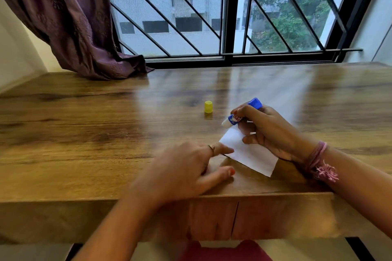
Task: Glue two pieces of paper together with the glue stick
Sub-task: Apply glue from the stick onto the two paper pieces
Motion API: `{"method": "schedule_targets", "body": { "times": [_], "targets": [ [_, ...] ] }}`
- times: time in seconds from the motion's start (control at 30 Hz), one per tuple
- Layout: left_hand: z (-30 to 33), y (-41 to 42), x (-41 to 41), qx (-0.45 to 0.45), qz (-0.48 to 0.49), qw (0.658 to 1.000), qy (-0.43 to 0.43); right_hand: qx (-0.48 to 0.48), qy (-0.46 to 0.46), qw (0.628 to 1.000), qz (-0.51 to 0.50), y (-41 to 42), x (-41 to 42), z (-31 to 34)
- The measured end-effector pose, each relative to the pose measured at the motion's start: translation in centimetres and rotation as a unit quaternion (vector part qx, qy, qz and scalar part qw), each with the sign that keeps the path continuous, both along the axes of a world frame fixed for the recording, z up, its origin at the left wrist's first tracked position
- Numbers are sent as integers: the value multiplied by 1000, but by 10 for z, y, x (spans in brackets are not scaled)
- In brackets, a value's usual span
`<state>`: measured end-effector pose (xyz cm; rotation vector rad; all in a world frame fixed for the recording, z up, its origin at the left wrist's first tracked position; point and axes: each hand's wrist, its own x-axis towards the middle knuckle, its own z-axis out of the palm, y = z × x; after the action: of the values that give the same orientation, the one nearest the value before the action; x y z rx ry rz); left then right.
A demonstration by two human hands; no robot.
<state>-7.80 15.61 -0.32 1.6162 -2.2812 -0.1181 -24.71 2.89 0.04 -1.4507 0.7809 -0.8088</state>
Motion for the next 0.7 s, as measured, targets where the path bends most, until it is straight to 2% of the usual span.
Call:
{"method": "schedule_targets", "body": {
  "times": [0.13,0.27,0.43,0.7],
  "targets": [
    [-15,14,-17,-105,49,992,-54,-1,-11,1000,3,2,0,2],
    [-20,18,-23,-150,72,983,-74,-91,-9,995,-30,2,-4,3],
    [-17,17,-24,-141,76,985,-68,-217,99,969,-56,-3,-6,0],
    [-17,17,-24,-114,81,988,-60,-318,172,931,-48,-2,-5,-2]
  ]
}}
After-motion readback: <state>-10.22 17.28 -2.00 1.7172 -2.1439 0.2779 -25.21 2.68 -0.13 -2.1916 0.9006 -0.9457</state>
